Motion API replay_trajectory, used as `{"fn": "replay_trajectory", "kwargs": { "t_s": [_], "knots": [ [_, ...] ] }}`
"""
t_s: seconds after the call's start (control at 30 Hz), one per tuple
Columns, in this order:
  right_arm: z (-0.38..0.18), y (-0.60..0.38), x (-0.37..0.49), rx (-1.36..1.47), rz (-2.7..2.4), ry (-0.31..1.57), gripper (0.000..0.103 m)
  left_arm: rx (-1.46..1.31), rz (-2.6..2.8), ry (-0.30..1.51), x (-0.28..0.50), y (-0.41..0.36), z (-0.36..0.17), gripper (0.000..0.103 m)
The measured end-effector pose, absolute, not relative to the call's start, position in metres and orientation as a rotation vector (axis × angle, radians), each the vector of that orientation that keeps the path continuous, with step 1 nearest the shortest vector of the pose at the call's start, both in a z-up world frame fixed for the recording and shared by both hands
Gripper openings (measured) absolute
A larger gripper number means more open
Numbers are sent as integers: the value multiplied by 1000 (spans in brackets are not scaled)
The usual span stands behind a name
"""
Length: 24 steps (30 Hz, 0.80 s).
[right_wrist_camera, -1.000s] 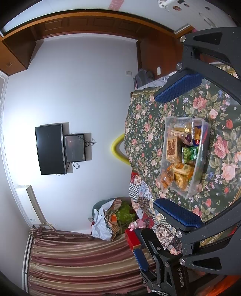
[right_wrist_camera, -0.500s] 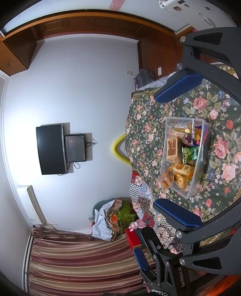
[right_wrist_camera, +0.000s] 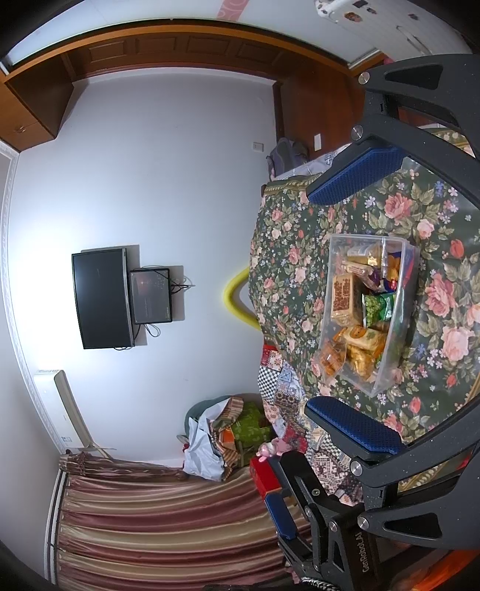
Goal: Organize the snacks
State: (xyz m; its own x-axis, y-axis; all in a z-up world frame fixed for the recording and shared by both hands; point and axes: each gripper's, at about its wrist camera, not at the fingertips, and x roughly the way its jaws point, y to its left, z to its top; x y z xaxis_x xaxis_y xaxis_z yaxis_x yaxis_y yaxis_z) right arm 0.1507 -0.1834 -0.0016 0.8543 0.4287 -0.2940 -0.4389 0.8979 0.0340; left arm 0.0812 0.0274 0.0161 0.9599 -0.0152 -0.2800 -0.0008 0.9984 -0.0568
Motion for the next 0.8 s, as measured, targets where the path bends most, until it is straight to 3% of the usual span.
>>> {"fn": "replay_trajectory", "kwargs": {
  "t_s": [0.8],
  "knots": [
    [-4, -182, 151, -30, 455, 308, 103, -68, -35, 321, 87, 29, 6, 102]
  ]
}}
